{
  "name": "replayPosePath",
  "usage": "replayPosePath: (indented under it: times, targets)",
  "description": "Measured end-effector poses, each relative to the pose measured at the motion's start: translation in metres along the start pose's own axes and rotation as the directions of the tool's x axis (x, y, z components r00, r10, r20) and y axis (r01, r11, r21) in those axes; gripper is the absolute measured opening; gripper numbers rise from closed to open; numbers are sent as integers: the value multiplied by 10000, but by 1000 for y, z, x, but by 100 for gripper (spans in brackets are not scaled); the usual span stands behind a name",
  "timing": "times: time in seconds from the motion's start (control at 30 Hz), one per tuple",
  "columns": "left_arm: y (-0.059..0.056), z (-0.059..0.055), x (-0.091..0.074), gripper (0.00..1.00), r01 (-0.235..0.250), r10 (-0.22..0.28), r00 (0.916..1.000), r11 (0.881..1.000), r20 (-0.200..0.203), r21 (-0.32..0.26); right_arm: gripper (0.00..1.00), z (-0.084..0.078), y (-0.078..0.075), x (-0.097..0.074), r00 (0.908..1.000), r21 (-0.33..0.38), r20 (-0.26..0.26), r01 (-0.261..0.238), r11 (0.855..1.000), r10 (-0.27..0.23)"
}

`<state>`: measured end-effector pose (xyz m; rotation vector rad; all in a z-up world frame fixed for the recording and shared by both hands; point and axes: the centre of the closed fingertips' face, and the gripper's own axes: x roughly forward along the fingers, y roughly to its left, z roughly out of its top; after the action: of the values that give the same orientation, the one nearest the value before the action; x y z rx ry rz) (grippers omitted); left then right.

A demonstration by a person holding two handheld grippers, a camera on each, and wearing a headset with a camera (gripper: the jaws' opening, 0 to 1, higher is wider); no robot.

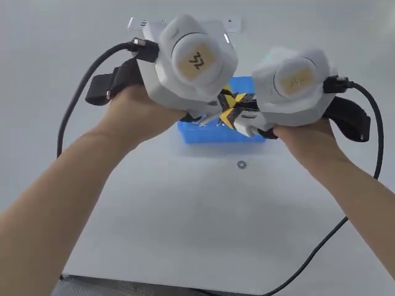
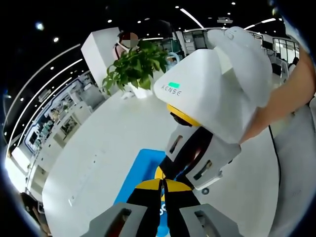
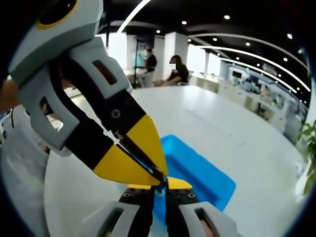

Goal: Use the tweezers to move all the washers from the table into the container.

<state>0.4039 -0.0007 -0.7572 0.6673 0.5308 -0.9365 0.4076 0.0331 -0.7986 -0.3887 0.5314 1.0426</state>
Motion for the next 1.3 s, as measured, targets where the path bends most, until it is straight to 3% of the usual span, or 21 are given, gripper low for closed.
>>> replayPosePath:
  times: [0.33, 0.57, 0.7, 0.93, 1.1, 1.3]
  targets:
    - [0, -5, 4, 0, -18, 18, 10000, 9999, -16, -104, 5, -6, -4, 8, 9997, -229, -251, 47, 9997, -53]
    - [2, -4, 3, 0, -12, 13, 10000, 9998, 10, -220, 6, -4, -7, 6, 9999, 502, -45, -144, 9986, 146]
    - [2, 3, -6, 0, -129, 133, 9998, 9997, 166, -214, 6, 2, -7, -1, 9996, 641, 277, -109, 9979, 91]
    - [-6, 23, -28, 0, -385, 382, 9981, 9992, 486, 65, 9, 19, 0, -28, 9938, 1043, 1108, -52, 9945, -64]
    - [-19, 39, -43, 0, -385, 366, 9965, 9990, 757, 234, 10, 25, 8, -50, 9884, 1236, 1505, 19, 9923, -207]
    - [-33, 44, -51, 0, -135, 104, 9971, 9991, 750, 409, 10, 25, 22, -62, 9857, 1408, 1678, -119, 9900, -121]
